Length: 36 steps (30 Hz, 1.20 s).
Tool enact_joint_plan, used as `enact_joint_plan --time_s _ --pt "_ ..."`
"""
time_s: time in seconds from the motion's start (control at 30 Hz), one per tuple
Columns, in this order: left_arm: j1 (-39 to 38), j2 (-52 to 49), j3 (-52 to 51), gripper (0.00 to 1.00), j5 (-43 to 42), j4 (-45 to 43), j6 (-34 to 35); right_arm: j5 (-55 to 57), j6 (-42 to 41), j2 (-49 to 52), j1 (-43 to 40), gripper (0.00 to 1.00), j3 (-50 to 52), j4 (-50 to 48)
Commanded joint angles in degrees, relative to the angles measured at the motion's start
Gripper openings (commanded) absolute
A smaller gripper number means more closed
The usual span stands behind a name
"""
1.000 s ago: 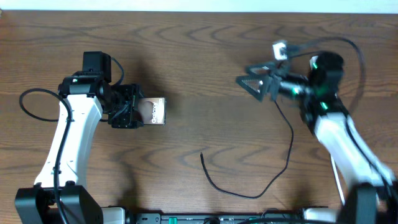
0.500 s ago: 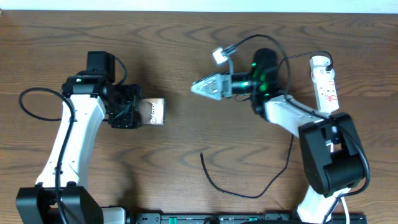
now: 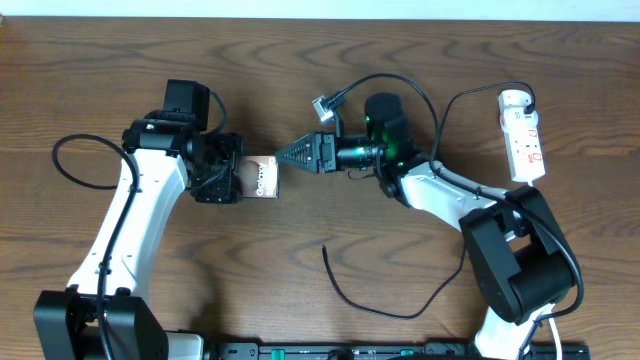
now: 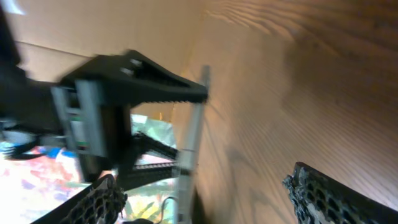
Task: Plug charger to phone and switch on socket
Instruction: 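Move the right gripper to the phone and grasp its edge, then open the left gripper and pull the phone away with the right gripper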
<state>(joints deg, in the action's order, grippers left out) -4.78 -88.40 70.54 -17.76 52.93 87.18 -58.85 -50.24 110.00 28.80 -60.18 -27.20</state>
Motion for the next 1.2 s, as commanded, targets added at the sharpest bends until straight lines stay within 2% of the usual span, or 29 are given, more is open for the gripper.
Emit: enact_joint_plan --time_s 0.0,0.23,0.33,0.43,0.57,0.73,0.87,1.17 --pt "0.0 0.0 1.1 0.07 -1.1 -0.3 2.2 4.0 3.3 -0.1 2.3 0.85 -0.9 1.5" --pt "-0.8 0.0 1.1 0.07 -1.0 -0.3 4.9 6.0 3.6 -0.1 5.0 0.86 -0.9 0.9" --pt "-1.3 0.0 1.1 0.07 -1.1 -0.3 6.2 6.1 3.6 -0.1 5.5 0.83 -0.9 0.9" --pt "-2.7 0.0 1.1 0.07 -1.0 -0.3 7.5 6.9 3.6 -0.1 6.3 0.73 -0.9 0.9" --pt "-4.2 0.0 1.1 0.07 -1.0 -0.8 8.2 7.4 3.6 -0.1 7.1 0.71 -0.9 0.9" --pt "-4.9 0.0 1.1 0.07 -1.0 -1.0 8.8 7.9 3.6 -0.1 7.8 0.58 -0.9 0.9" --pt "-4.9 0.0 1.1 0.07 -1.0 -1.0 8.8 7.9 3.6 -0.1 7.8 0.41 -0.9 1.3" --pt "-4.9 0.0 1.1 0.07 -1.0 -1.0 8.7 7.9 3.6 -0.1 8.0 0.28 -0.9 1.3"
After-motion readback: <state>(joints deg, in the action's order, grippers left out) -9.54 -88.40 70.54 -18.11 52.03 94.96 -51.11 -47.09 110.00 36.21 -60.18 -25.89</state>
